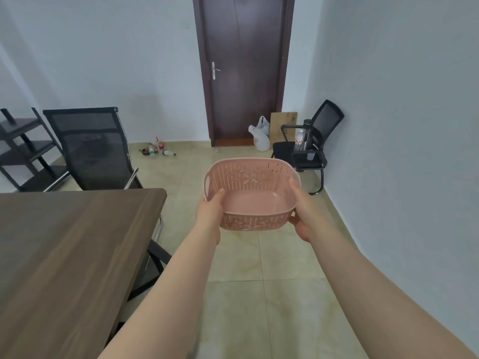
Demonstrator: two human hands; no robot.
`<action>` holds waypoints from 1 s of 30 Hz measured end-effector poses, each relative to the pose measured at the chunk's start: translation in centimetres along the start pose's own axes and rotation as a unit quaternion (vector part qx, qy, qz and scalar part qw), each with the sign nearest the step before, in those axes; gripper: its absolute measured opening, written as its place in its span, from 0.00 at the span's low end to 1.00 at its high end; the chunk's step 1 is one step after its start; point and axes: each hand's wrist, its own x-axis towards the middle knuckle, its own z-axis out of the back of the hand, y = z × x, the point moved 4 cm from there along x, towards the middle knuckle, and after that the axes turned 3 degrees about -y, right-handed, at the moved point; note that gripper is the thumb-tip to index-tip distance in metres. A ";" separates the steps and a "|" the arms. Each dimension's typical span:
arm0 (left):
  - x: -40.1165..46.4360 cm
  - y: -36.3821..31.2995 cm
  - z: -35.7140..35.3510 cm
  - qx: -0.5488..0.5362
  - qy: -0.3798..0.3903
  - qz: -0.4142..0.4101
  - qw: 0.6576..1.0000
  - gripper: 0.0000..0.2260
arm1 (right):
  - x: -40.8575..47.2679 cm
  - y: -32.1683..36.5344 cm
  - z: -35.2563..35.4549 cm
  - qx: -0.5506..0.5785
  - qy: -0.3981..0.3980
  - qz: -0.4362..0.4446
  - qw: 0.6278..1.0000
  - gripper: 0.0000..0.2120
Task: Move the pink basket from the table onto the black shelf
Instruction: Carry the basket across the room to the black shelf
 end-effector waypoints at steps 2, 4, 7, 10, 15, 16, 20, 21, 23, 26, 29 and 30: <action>2.6 -0.7 -1.1 -0.003 -0.008 0.001 1.000 0.20 | 3.1 0.6 -0.7 -0.002 0.006 -0.001 1.000 0.22; 5.5 -1.4 -2.4 -0.009 -0.019 0.001 1.000 0.21 | 6.5 1.1 -1.3 0.000 0.012 -0.007 1.000 0.20; 10.1 -2.4 -4.9 -0.016 -0.039 0.004 0.999 0.21 | 12.2 2.1 -2.0 0.004 0.026 -0.016 1.000 0.18; 15.0 -3.7 -8.1 -0.024 -0.051 0.007 0.998 0.21 | 18.3 3.7 -2.5 0.001 0.035 -0.013 0.999 0.19; 22.1 -6.9 -13.5 -0.027 -0.074 0.010 0.997 0.20 | 27.9 7.6 -3.5 -0.021 0.074 -0.016 0.997 0.21; 23.5 -7.5 -14.4 -0.033 -0.081 0.008 0.996 0.20 | 29.8 8.4 -3.9 -0.028 0.085 -0.014 0.996 0.21; 28.2 -9.6 -17.0 -0.049 -0.106 0.009 0.993 0.21 | 36.1 10.9 -5.5 -0.038 0.096 -0.021 0.994 0.21; 29.4 -10.2 -17.6 -0.050 -0.110 0.009 0.993 0.21 | 37.6 11.4 -5.9 -0.039 0.100 -0.023 0.994 0.22; 31.6 -11.3 -18.5 -0.053 -0.116 0.006 0.992 0.21 | 40.3 12.3 -6.8 -0.035 0.105 -0.023 0.994 0.21; 35.7 -12.8 -19.9 -0.057 -0.121 0.006 0.991 0.22 | 44.6 13.2 -8.2 -0.034 0.111 -0.028 0.993 0.22; 40.1 -14.1 -21.1 -0.061 -0.123 0.008 0.990 0.22 | 49.5 13.8 -9.8 -0.041 0.116 -0.025 0.992 0.23; 41.6 -14.5 -21.5 -0.063 -0.122 0.010 0.990 0.22 | 51.1 13.9 -10.4 -0.043 0.116 -0.024 0.992 0.23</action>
